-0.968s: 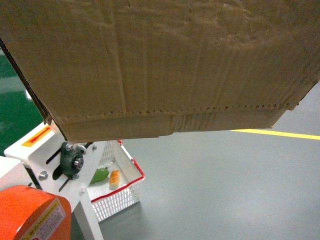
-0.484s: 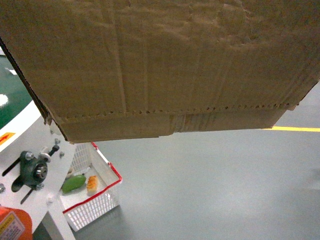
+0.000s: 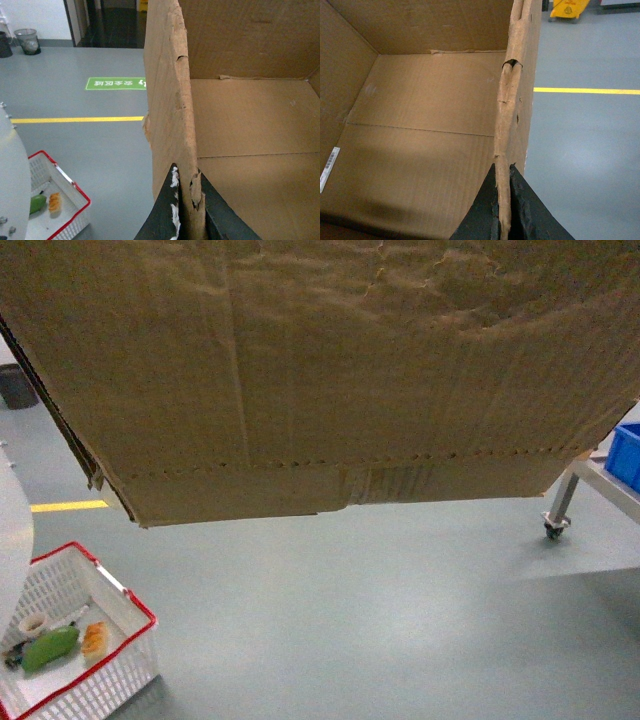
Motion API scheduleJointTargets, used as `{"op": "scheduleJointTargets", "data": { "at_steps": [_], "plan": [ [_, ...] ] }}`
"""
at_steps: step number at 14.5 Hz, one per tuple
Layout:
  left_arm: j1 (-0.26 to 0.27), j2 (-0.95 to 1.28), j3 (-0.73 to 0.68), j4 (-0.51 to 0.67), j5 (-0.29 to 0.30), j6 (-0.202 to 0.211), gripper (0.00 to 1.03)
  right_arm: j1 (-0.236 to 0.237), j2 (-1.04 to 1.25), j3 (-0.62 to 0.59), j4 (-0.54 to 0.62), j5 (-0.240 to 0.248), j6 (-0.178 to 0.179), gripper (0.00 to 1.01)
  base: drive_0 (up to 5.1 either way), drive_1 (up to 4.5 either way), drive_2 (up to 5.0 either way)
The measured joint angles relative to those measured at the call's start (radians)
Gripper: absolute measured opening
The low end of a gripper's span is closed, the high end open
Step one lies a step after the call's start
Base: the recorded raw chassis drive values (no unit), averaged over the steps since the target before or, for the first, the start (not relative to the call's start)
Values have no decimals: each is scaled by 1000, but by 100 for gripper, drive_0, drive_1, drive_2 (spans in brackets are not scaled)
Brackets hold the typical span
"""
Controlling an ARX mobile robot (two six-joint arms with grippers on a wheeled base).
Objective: Sort boxes to right shelf from conveyor
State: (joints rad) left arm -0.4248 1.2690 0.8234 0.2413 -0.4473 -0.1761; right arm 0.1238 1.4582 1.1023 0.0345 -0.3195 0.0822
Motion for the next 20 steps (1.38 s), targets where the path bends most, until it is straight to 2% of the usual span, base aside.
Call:
{"op": "scheduleJointTargets", "data": {
  "at_steps": [20],
  "plan": [
    [0, 0, 0, -3, -1, 0, 3, 0, -1, 0, -4, 0, 0, 2, -137, -137, -137]
  ]
}}
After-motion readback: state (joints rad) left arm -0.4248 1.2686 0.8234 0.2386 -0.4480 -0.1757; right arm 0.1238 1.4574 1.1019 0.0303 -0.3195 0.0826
